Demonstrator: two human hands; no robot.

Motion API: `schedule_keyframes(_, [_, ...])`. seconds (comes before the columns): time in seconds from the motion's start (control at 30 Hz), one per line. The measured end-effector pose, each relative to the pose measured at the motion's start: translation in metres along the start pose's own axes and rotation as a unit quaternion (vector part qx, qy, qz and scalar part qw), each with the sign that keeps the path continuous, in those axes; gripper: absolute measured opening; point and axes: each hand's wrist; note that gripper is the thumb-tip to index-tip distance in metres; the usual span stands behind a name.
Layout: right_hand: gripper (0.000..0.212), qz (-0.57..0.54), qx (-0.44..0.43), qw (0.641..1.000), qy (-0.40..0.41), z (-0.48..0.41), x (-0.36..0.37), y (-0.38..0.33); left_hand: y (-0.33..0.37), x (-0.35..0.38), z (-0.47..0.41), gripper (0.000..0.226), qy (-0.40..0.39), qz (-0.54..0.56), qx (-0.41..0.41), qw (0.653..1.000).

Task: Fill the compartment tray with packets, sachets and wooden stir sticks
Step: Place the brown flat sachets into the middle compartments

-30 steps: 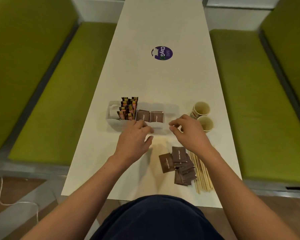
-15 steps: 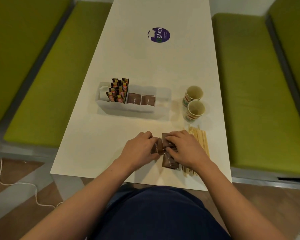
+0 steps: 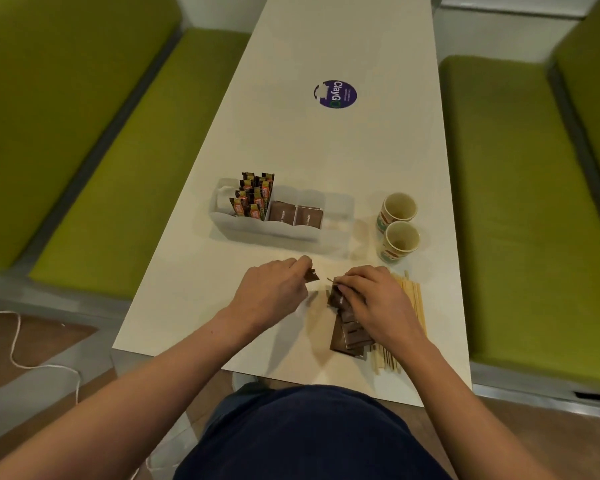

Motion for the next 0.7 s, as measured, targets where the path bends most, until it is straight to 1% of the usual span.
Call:
schedule_keyframes(0.07, [0.022,0.0,-0.003,0.999,0.043,-0.004,0.0,-0.002,-0.01,-0.015,-0.007,0.023,0.046,0.035,-0.009,0.998])
schedule_keyframes(0.17, [0.02,-0.014,-0.011,0.994,0.111,-0.013,-0.003,-0.006,-0.026,-0.038,-0.024,0.023,0.129,0.071,0.011,0.989])
schedule_keyframes(0.23, [0.018,-0.046,-0.023,0.986,0.157,-0.022,-0.007,-0.01,-0.037,-0.054,-0.039,0.021,0.156,0.091,0.001,0.984])
schedule_keyframes(0.3, [0.016,-0.064,-0.037,0.977,0.198,-0.033,-0.011,-0.014,-0.046,-0.068,-0.059,0.022,0.14,0.091,-0.028,0.986])
schedule_keyframes(0.37, [0.014,-0.063,-0.04,0.971,0.227,-0.046,-0.015,-0.019,-0.053,-0.077,-0.081,0.024,0.117,0.066,-0.048,0.99])
schedule_keyframes(0.47, [0.013,-0.077,-0.029,0.963,0.255,-0.064,-0.02,-0.025,-0.061,-0.081,-0.11,0.024,0.071,0.021,-0.046,0.996])
schedule_keyframes(0.57, [0.009,-0.078,-0.011,0.962,0.261,-0.081,-0.026,-0.029,-0.062,-0.08,-0.129,0.02,0.017,-0.012,-0.027,0.999])
schedule_keyframes(0.7, [0.01,-0.059,0.035,0.972,0.224,-0.103,-0.032,-0.032,-0.06,-0.073,-0.142,0.018,-0.014,0.005,-0.014,1.0])
Point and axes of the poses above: each hand's wrist, its own z-axis away from the middle knuckle, its own x-axis out of the palm, y = z × x, and after that the axes turned 10 degrees about -x, right-handed
